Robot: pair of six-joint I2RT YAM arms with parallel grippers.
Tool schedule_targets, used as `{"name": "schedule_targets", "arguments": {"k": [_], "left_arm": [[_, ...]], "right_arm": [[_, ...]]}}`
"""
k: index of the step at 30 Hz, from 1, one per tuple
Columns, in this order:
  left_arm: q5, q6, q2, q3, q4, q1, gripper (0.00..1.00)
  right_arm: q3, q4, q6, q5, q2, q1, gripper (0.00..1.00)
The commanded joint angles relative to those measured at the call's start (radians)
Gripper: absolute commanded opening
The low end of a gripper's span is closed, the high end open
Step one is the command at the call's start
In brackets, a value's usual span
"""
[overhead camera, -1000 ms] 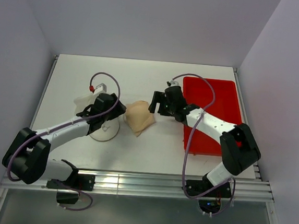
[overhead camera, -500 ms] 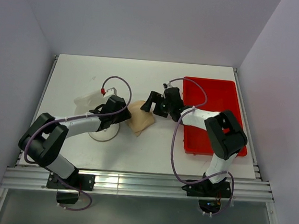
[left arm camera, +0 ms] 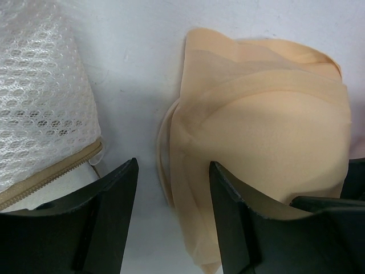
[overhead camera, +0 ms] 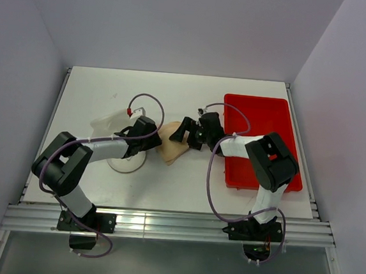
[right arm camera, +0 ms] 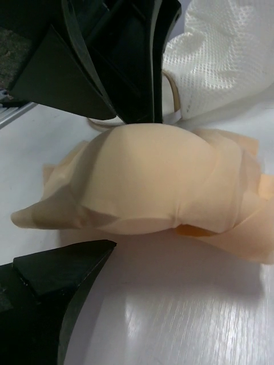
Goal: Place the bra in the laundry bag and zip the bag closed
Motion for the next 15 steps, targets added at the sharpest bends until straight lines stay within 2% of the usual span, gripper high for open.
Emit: {"name": "schedule_targets", "arguments": {"k": [1,9,12,13,15], "left_arm": [[-0.005,0.020,0.007,0.030,0.033,-0.004,0.59],[-0.002,0.031,0.005,0.043,0.012,-0.004,0.59],[0.000,0.038,-0.001,0.055,-0.002,-0.004,0.59],[-0.002,0.040,-0.002,0.063,-0.007,-0.003,0.58],[-0.002,0.044,-0.010,0.070,-0.019,-0.004,0.59]], "right_arm": [[0.012,0.085,0.035,-0.054,0.011,-0.004,0.91],[0.040,0.139,0.076,-0.075,0.034,-0.004,0.82],[0.045,0.142,0.084,-0.082,0.031,-0.004,0.70],[0.039,0.145,0.085,-0.079,0.029,-0.004,0.60],[0.036,0.145,0.087,-0.080,0.020,-0.004,0.50]]}}
